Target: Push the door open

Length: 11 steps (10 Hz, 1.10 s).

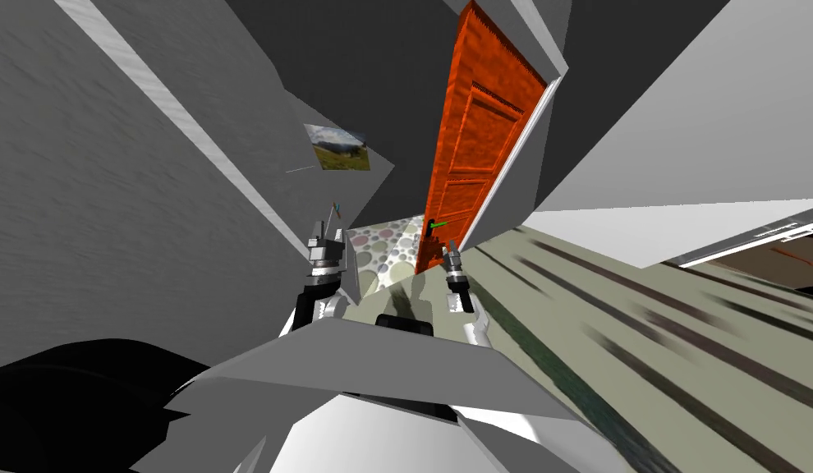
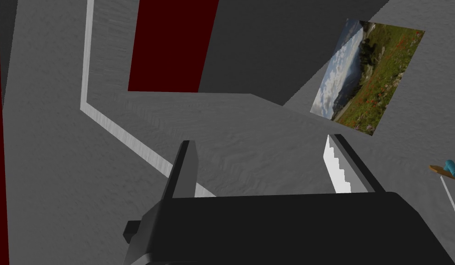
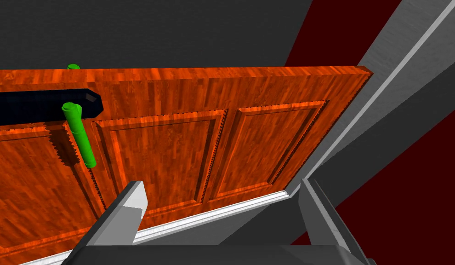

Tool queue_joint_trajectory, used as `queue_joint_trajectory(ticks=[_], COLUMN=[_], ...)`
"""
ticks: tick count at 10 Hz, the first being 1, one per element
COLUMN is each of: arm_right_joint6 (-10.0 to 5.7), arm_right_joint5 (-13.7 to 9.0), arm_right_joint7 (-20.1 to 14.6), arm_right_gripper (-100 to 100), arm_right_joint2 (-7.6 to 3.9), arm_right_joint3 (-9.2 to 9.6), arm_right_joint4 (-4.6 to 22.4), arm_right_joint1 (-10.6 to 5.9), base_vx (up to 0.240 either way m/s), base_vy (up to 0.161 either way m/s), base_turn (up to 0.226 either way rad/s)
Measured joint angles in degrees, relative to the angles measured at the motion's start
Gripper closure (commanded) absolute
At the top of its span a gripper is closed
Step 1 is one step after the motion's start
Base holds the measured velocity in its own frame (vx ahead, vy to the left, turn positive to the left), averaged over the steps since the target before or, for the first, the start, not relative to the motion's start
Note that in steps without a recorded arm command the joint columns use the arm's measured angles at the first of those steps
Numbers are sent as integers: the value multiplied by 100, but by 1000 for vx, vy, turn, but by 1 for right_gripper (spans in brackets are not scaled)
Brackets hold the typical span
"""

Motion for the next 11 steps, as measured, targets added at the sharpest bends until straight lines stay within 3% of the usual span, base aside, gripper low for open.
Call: queue_joint_trajectory(ticks=[11], arm_right_joint6=[-3], arm_right_joint5=[249], arm_right_joint7=[-627], arm_right_gripper=[-100], arm_right_joint2=[-163], arm_right_joint3=[217], arm_right_joint4=[1485], arm_right_joint1=[-925], base_vx=[55], base_vy=[-72], base_turn=[39])
